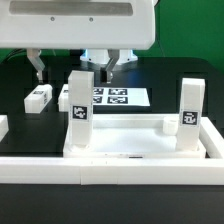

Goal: Assemble desk

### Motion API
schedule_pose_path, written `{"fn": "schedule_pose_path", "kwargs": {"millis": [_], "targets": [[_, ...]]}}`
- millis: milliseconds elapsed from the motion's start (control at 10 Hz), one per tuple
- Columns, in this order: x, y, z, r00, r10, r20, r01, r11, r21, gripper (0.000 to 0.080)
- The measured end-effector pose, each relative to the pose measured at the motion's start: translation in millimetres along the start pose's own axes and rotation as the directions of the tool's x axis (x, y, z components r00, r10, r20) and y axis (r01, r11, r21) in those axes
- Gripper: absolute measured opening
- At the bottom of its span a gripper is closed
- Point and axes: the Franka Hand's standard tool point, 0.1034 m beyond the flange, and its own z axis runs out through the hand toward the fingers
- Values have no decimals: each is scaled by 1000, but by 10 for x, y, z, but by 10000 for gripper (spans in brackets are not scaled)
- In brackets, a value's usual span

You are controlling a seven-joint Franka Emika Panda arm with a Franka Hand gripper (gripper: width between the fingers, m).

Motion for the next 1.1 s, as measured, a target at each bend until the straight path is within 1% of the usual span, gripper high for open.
{"fn": "schedule_pose_path", "kwargs": {"millis": [100,200,300,500,900,1100], "targets": [[-5,0,12,1000,1,2,-1,1000,1,649],[-13,-5,24,1000,0,4,0,1000,1,544],[-11,-22,24,1000,-2,4,2,1000,1,544],[-8,-48,25,1000,-23,4,23,1000,1,283],[-8,-48,25,1000,-7,4,7,1000,2,287],[-8,-50,26,998,70,4,-70,998,2,287]]}}
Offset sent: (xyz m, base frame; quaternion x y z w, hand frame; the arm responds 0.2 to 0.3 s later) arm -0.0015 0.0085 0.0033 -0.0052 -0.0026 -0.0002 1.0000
